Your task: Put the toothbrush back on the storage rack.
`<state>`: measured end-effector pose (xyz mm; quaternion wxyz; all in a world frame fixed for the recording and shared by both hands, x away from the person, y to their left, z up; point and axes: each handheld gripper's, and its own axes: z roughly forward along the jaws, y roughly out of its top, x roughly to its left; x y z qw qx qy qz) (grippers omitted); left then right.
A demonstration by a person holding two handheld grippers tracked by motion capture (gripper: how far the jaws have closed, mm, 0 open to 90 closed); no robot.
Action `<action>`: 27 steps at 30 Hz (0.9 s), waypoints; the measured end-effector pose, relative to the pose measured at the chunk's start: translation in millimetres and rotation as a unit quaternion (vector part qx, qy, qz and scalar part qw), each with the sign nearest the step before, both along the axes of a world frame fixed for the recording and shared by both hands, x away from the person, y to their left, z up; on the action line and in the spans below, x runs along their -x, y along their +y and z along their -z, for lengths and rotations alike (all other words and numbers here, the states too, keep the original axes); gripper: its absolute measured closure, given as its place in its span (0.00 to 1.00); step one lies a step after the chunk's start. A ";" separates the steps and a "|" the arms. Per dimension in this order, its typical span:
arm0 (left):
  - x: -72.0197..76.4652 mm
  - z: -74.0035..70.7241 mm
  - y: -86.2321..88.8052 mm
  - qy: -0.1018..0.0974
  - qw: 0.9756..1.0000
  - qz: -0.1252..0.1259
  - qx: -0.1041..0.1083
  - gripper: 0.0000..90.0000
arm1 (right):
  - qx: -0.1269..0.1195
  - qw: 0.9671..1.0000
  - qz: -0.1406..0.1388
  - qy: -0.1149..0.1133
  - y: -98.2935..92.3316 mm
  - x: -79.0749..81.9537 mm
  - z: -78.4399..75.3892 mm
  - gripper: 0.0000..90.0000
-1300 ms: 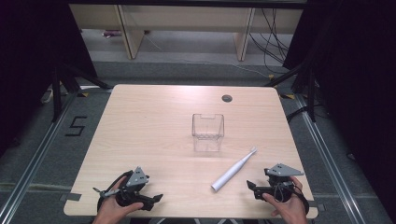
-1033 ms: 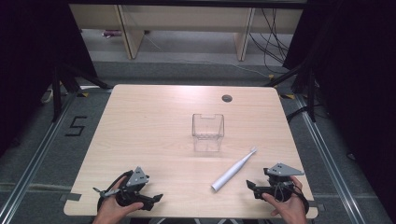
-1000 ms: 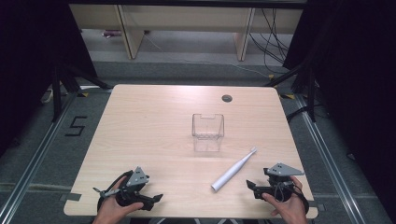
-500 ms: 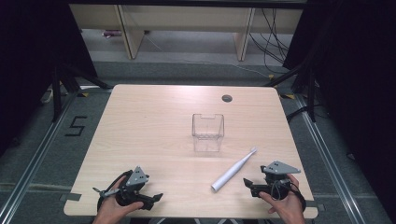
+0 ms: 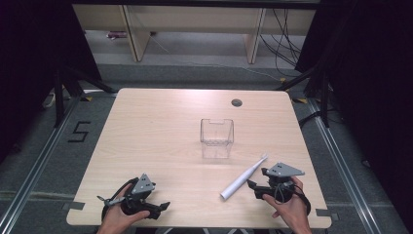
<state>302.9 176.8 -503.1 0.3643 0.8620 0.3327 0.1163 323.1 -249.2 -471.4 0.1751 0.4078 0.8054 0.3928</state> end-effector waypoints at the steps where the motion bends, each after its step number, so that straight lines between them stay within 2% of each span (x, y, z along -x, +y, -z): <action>1: 0.1 0.1 0.0 0.000 1.000 0.000 0.000 0.16 | 0.000 1.000 -0.004 0.000 3.0 -0.7 0.4 0.36; 4: 0.4 0.1 -0.1 0.003 1.000 0.002 0.003 0.16 | -0.001 1.000 -0.014 0.001 10.4 -2.1 0.4 0.41; 6: 0.2 0.1 -0.2 0.000 1.000 0.001 -0.001 0.16 | 0.011 1.000 -0.023 -0.012 13.3 -4.0 -0.4 0.44; 9: 0.3 0.1 -0.5 0.000 1.000 0.003 -0.002 0.16 | 0.008 1.000 -0.027 0.001 20.0 -4.5 0.0 0.49; 11: 0.3 0.5 -0.3 0.001 1.000 0.002 -0.001 0.17 | 0.011 0.999 -0.035 -0.007 23.0 -6.9 0.3 0.52; 17: 0.4 0.1 -0.8 0.000 1.000 0.003 -0.002 0.17 | 0.005 0.999 -0.047 0.003 31.5 -11.6 1.3 0.65; 20: 0.4 0.1 -0.2 0.003 1.000 0.007 -0.001 0.17 | 0.000 0.998 -0.058 -0.004 35.4 -14.9 2.9 0.73; 24: 0.1 0.3 -0.9 0.000 1.000 0.006 -0.002 0.17 | 0.001 0.998 -0.062 0.002 42.2 -16.5 3.4 0.83; 25: 0.5 0.3 -1.2 0.003 1.000 0.007 0.002 0.17 | 0.006 0.998 -0.070 -0.003 43.8 -17.9 3.1 0.86; 27: 0.3 0.6 -0.8 0.001 1.000 0.002 0.001 0.17 | 0.006 0.997 -0.076 0.002 48.6 -19.5 3.3 0.90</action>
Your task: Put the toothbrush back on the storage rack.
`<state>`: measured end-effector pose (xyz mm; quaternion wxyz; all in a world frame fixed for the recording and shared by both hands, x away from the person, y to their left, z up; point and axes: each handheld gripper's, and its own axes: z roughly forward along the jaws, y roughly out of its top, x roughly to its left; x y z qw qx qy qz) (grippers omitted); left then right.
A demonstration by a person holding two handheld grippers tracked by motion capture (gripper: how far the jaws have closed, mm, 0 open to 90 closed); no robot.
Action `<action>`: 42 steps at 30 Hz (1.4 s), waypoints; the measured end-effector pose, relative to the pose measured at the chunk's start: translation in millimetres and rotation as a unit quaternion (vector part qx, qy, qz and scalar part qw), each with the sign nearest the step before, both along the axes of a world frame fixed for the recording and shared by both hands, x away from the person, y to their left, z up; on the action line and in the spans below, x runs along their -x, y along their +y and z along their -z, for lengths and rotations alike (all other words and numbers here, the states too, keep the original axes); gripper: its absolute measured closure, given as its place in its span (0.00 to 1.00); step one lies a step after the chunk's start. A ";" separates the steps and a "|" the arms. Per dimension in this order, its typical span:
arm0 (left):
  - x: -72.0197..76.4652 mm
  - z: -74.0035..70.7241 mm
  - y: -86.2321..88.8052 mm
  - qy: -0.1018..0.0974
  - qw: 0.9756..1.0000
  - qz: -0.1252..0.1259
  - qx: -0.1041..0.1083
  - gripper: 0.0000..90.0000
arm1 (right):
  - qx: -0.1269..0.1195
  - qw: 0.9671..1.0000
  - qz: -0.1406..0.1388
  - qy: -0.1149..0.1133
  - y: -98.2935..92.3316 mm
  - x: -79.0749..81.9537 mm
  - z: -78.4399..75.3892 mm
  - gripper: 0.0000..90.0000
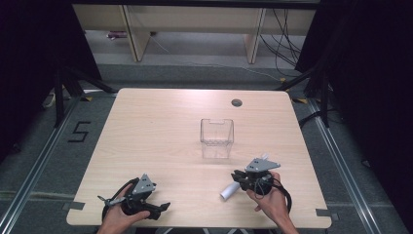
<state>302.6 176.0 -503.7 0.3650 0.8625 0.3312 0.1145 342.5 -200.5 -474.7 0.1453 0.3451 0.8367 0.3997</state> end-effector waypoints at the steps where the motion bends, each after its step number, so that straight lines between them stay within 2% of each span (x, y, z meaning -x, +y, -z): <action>1: -0.2 -0.1 0.3 0.000 1.000 0.000 -0.001 0.17 | 0.002 1.000 0.000 0.004 2.4 -0.7 0.1 0.92; 5: 0.2 -0.1 0.1 0.001 1.000 -0.001 0.001 0.17 | 0.009 1.000 -0.022 0.007 11.9 -4.4 2.0 0.98; 8: 0.0 -0.3 0.5 0.002 1.000 0.002 -0.001 0.17 | 0.014 1.000 -0.028 0.000 18.5 -6.2 4.0 0.99; 9: -0.1 -0.2 0.6 0.000 1.000 -0.001 -0.001 0.17 | 0.011 0.999 -0.028 0.013 20.8 -5.9 3.9 0.99; 10: -0.1 -0.3 0.8 0.000 1.000 -0.001 -0.003 0.17 | 0.010 0.999 -0.028 0.017 23.2 -6.1 4.7 1.00; 13: -0.2 -0.6 1.0 -0.001 1.000 -0.001 -0.002 0.17 | 0.015 0.999 -0.037 0.013 27.5 -7.6 6.3 1.00; 16: -0.1 -0.3 0.9 0.000 1.000 -0.002 -0.002 0.17 | 0.015 0.999 -0.042 0.023 31.2 -6.8 7.5 1.00; 18: 0.0 -0.6 1.0 0.001 1.000 0.000 -0.002 0.17 | 0.018 0.998 -0.054 0.023 33.1 -7.8 8.7 1.00; 22: -0.1 -0.5 1.0 0.000 1.000 -0.001 -0.003 0.17 | 0.022 0.998 -0.052 0.032 36.9 -5.8 11.6 1.00; 23: 0.3 -0.5 0.8 0.002 1.000 0.000 0.001 0.17 | 0.024 0.998 -0.055 0.022 38.2 -6.4 13.6 1.00; 27: 0.3 -0.5 0.9 0.002 1.000 0.000 0.000 0.17 | 0.036 0.997 -0.061 0.035 40.2 -4.4 13.7 1.00; 28: 0.2 -0.4 0.8 0.001 1.000 -0.001 0.000 0.17 | 0.031 0.997 -0.060 0.032 41.6 -3.8 15.3 1.00; 30: 0.0 -0.7 1.2 0.002 1.000 0.002 -0.002 0.17 | 0.040 0.996 -0.070 0.032 40.7 -4.9 16.1 1.00; 32: 0.3 -0.5 1.0 0.002 1.000 0.000 0.000 0.17 | 0.039 0.997 -0.053 0.046 41.9 -2.8 17.6 1.00; 36: 0.0 -0.9 1.6 0.000 1.000 -0.001 -0.003 0.17 | 0.046 0.995 -0.074 0.048 40.8 -3.4 18.6 1.00; 37: 0.0 -0.9 1.6 -0.001 1.000 0.000 -0.003 0.17 | 0.042 0.996 -0.069 0.044 41.7 -2.4 20.3 1.00; 38: 0.0 -0.8 1.5 0.000 1.000 0.000 -0.003 0.17 | 0.046 0.995 -0.082 0.045 41.1 -3.2 20.2 1.00; 39: 0.0 -0.7 1.4 0.000 1.000 -0.001 -0.003 0.17 | 0.042 0.995 -0.075 0.045 42.2 -1.7 21.2 1.00; 40: 0.1 -0.7 1.3 0.000 1.000 -0.001 -0.003 0.17 | 0.049 0.995 -0.072 0.057 42.0 -0.3 19.6 1.00; 41: 0.1 -0.8 1.4 0.000 1.000 0.000 -0.003 0.17 | 0.047 0.995 -0.079 0.045 42.1 -1.2 21.4 1.00; 42: 0.0 -0.8 1.4 0.000 1.000 0.000 -0.003 0.17 | 0.047 0.995 -0.072 0.050 42.5 -0.2 21.7 1.00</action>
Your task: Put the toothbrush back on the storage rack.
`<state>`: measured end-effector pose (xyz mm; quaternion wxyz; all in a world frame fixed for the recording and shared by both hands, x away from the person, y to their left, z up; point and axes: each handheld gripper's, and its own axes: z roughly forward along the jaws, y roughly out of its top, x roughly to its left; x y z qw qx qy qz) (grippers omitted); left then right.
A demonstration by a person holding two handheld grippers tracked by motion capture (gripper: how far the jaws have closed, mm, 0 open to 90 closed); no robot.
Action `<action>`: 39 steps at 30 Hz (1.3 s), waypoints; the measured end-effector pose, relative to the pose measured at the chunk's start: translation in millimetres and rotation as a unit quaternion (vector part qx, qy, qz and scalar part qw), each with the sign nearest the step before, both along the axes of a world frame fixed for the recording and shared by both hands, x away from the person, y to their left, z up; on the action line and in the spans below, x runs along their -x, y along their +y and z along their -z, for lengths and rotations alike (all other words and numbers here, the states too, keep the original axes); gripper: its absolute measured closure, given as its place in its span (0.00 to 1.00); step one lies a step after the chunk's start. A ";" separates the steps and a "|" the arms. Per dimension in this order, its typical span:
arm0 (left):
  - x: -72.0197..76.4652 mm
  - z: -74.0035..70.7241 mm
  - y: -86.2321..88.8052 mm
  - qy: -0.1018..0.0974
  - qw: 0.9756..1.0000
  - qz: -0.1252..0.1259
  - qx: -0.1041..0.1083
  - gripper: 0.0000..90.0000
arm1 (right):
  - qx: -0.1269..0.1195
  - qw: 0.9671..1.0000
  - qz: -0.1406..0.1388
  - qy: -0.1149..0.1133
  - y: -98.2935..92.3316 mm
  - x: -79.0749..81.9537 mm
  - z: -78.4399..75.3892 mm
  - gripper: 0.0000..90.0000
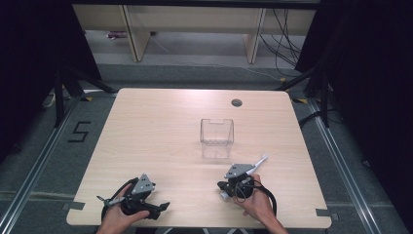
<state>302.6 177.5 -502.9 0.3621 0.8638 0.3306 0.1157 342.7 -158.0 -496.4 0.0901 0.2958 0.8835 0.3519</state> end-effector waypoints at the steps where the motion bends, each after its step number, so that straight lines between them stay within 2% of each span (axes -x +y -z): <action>1: 0.0 0.1 0.0 0.000 1.000 0.000 0.000 0.17 | 0.006 1.000 -0.009 0.002 -0.9 -0.7 -0.6 1.00; 3: 0.1 0.2 -0.1 0.001 1.000 0.000 0.000 0.17 | 0.006 1.000 0.002 0.015 -0.5 1.2 0.0 1.00; 4: 0.1 0.2 -0.2 0.001 1.000 0.000 -0.001 0.17 | 0.006 1.000 -0.008 0.010 -1.1 -0.1 0.7 1.00; 5: 0.1 0.2 -0.1 0.000 1.000 0.000 -0.001 0.17 | 0.008 1.000 -0.001 0.015 -1.6 1.4 0.1 1.00; 6: 0.0 0.1 -0.1 0.000 1.000 0.000 0.000 0.17 | 0.004 1.000 -0.012 0.006 -1.9 0.4 1.4 1.00; 7: 0.0 0.1 0.0 0.000 1.000 -0.001 0.000 0.17 | 0.004 1.000 -0.010 0.005 -2.1 1.0 1.6 1.00; 9: 0.0 0.1 0.0 0.001 1.000 -0.001 0.000 0.17 | 0.010 1.000 -0.005 0.017 -3.6 2.4 0.5 1.00; 10: 0.0 0.1 0.1 0.000 1.000 0.000 -0.001 0.17 | 0.006 1.000 0.001 0.014 -3.4 3.3 1.3 1.00; 13: 0.1 0.2 -0.1 0.001 1.000 0.000 0.000 0.17 | 0.013 1.000 -0.010 0.017 -6.1 2.5 1.4 1.00; 15: 0.1 0.2 0.0 0.000 1.000 -0.001 -0.001 0.17 | 0.007 1.000 -0.014 0.015 -8.0 3.0 2.0 1.00; 17: 0.3 0.0 0.0 0.002 1.000 0.001 0.002 0.17 | 0.010 1.000 -0.002 0.023 -10.4 5.5 1.4 1.00; 18: 0.3 0.2 -0.2 0.002 1.000 -0.001 0.004 0.17 | 0.011 1.000 -0.014 0.019 -11.6 4.4 1.6 1.00; 22: 0.3 -0.1 0.1 0.002 1.000 0.000 0.003 0.17 | 0.007 1.000 -0.012 0.027 -16.5 8.3 1.9 0.99; 23: 0.2 0.0 0.2 0.002 1.000 0.000 0.003 0.17 | 0.008 1.000 -0.008 0.022 -17.1 9.1 2.2 0.99; 24: 0.2 0.0 0.2 0.002 1.000 -0.001 0.003 0.17 | 0.010 1.000 0.005 0.029 -17.9 11.5 1.1 0.99; 26: 0.2 0.1 0.2 0.002 1.000 0.000 0.003 0.17 | 0.012 0.999 -0.008 0.028 -21.1 11.4 -0.9 0.99; 28: 0.2 0.1 0.3 0.002 1.000 0.000 0.003 0.17 | 0.014 1.000 -0.004 0.028 -23.3 11.4 -0.6 0.99; 29: 0.1 0.1 0.4 0.002 1.000 -0.001 0.003 0.17 | 0.006 0.999 -0.001 0.035 -23.2 12.5 0.0 0.99; 31: 0.1 0.1 0.5 0.002 1.000 -0.001 0.003 0.17 | 0.012 0.999 0.004 0.033 -24.7 13.0 0.6 0.99; 32: 0.1 0.1 0.5 0.002 1.000 -0.001 0.003 0.17 | 0.011 1.000 -0.012 0.021 -26.2 11.0 2.4 0.99; 33: 0.1 0.2 0.5 0.002 1.000 -0.001 0.003 0.17 | 0.015 0.999 0.008 0.035 -26.9 14.1 0.7 0.99; 34: 0.1 0.3 0.4 0.002 1.000 -0.001 0.003 0.17 | 0.022 0.999 0.008 0.033 -29.1 14.1 0.3 0.99; 35: 0.1 0.4 0.2 0.002 1.000 -0.001 0.003 0.17 | 0.010 0.999 0.000 0.033 -29.4 14.7 0.9 0.99; 36: 0.2 0.4 0.2 0.002 1.000 -0.001 0.003 0.17 | 0.018 0.999 -0.007 0.033 -32.1 14.0 -0.5 0.99; 38: 0.2 0.4 0.1 0.003 1.000 -0.001 0.003 0.17 | 0.011 0.999 0.000 0.030 -33.8 15.2 0.4 0.99; 39: 0.2 0.3 0.2 0.002 1.000 -0.001 0.003 0.17 | 0.016 0.999 -0.001 0.029 -35.9 15.1 -0.2 0.99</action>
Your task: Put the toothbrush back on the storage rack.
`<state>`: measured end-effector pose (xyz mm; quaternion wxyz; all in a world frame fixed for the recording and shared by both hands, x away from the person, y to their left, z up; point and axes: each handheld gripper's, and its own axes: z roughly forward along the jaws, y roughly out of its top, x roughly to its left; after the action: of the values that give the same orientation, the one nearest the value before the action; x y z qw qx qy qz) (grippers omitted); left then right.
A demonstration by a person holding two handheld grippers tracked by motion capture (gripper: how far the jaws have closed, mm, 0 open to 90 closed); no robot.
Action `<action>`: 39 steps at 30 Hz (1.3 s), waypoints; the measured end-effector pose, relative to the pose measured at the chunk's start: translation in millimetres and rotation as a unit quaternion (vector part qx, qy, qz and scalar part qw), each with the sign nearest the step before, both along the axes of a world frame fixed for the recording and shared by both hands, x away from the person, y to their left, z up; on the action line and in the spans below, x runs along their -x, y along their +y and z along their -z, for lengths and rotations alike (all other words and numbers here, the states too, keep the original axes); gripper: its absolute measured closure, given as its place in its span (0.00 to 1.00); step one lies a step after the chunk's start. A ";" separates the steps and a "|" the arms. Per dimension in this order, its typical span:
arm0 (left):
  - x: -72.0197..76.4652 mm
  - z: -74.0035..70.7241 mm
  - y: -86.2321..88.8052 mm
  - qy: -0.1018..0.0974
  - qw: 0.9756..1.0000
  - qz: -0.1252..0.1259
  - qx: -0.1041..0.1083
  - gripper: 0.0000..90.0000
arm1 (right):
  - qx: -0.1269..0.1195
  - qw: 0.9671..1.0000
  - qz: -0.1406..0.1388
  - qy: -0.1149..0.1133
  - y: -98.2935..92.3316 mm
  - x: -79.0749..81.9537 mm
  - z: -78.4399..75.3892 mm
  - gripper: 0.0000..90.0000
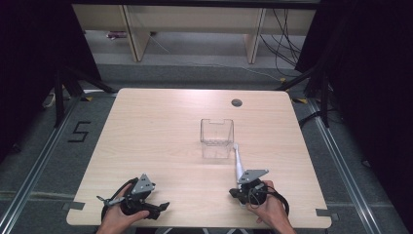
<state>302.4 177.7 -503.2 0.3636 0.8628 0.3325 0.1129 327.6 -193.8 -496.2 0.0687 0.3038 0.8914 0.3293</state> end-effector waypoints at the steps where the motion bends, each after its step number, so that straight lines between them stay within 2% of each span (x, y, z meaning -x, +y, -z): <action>1: 0.0 -0.1 0.1 0.000 1.000 0.000 0.000 0.17 | -0.003 1.000 0.003 -0.003 -1.4 0.4 0.5 0.99; 6: 0.0 0.2 -0.2 0.000 1.000 0.000 0.000 0.17 | -0.003 1.000 0.018 0.005 -11.8 3.0 -1.0 0.99; 7: -0.1 0.2 -0.2 0.000 1.000 0.000 0.000 0.17 | -0.003 1.000 0.010 0.000 -13.8 2.4 -0.8 0.99; 8: -0.1 0.2 -0.2 0.000 1.000 0.000 0.000 0.17 | -0.008 1.000 0.017 -0.002 -14.7 3.0 -0.5 0.99; 10: -0.1 0.3 -0.2 0.001 1.000 0.000 0.000 0.17 | -0.005 1.000 0.016 0.005 -18.7 4.0 -2.7 0.99; 11: -0.2 0.4 -0.2 0.001 1.000 -0.001 0.000 0.17 | -0.009 1.000 0.022 -0.004 -19.4 4.5 -1.4 0.99; 13: -0.1 0.4 -0.3 0.001 1.000 0.000 0.000 0.17 | -0.001 1.000 0.016 -0.002 -23.9 4.5 -2.9 0.99; 14: -0.1 0.4 -0.4 0.001 1.000 0.000 0.000 0.17 | -0.002 1.000 0.022 0.004 -25.0 5.6 -3.5 0.99; 15: -0.2 0.5 -0.3 0.001 1.000 0.000 0.000 0.17 | -0.007 1.000 0.025 -0.006 -26.4 5.8 -2.0 0.99; 17: -0.1 0.6 -0.4 0.001 1.000 -0.001 0.000 0.17 | -0.002 1.000 0.028 0.001 -30.6 6.6 -4.0 0.99; 20: -0.6 0.7 -0.2 -0.001 1.000 -0.002 -0.004 0.17 | -0.008 0.999 0.039 -0.009 -36.4 7.5 -3.0 0.99; 21: -0.6 0.8 -0.3 -0.001 1.000 -0.002 -0.004 0.17 | -0.002 0.999 0.040 -0.003 -39.5 7.9 -5.0 0.99; 22: -0.6 0.8 -0.3 -0.001 1.000 -0.002 -0.004 0.17 | -0.007 0.999 0.042 -0.013 -41.6 7.6 -3.7 0.99; 23: -0.5 0.8 -0.3 0.000 1.000 -0.002 -0.004 0.17 | -0.001 0.999 0.041 -0.005 -45.0 7.7 -5.5 0.99; 24: -0.5 0.9 -0.3 0.000 1.000 -0.002 -0.004 0.17 | -0.006 0.999 0.052 -0.005 -47.1 8.7 -5.5 0.99; 26: -0.7 0.9 -0.2 -0.001 1.000 -0.002 -0.006 0.17 | 0.001 0.998 0.059 -0.008 -52.8 8.6 -7.5 0.99; 27: -0.6 1.0 -0.4 -0.001 1.000 -0.003 -0.005 0.17 | -0.009 0.998 0.060 -0.011 -54.1 7.1 -5.4 0.99; 28: -0.7 1.0 -0.3 -0.001 1.000 -0.003 -0.005 0.17 | 0.003 0.998 0.064 -0.009 -57.6 7.4 -7.6 0.99; 29: -0.6 1.0 -0.4 -0.001 1.000 -0.003 -0.004 0.17 | -0.007 0.997 0.070 -0.007 -58.9 7.1 -6.8 0.99; 30: -0.7 0.9 -0.1 0.000 1.000 -0.003 -0.005 0.17 | -0.005 0.997 0.076 -0.004 -60.8 7.2 -7.0 0.99; 32: -0.9 0.9 0.0 0.000 1.000 -0.002 -0.005 0.17 | 0.001 0.998 0.068 -0.004 -65.8 4.8 -6.7 0.99; 33: -0.8 0.8 0.0 0.000 1.000 -0.002 -0.005 0.17 | 0.001 0.997 0.082 -0.005 -67.2 5.7 -7.4 0.99; 34: -0.8 0.8 0.0 0.000 1.000 -0.002 -0.006 0.17 | 0.004 0.997 0.083 0.000 -69.2 5.7 -8.2 0.99; 35: -0.8 1.0 -0.1 -0.001 1.000 -0.002 -0.005 0.17 | 0.002 0.997 0.080 -0.014 -71.3 3.9 -6.7 0.99; 36: -0.7 1.1 -0.3 0.000 1.000 -0.003 -0.004 0.17 | 0.004 0.997 0.083 -0.007 -73.1 4.1 -7.9 0.99; 37: -0.7 1.1 -0.4 0.000 1.000 -0.003 -0.004 0.17 | -0.001 0.996 0.085 -0.010 -74.4 3.2 -7.1 0.99; 39: -0.7 1.0 -0.4 0.000 1.000 -0.003 -0.004 0.17 | 0.004 0.996 0.093 -0.012 -77.8 3.3 -9.2 0.99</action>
<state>303.2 177.3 -504.2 0.3595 0.8633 0.3348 0.1156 324.3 -271.7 -487.0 0.1111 0.3811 0.8598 0.3212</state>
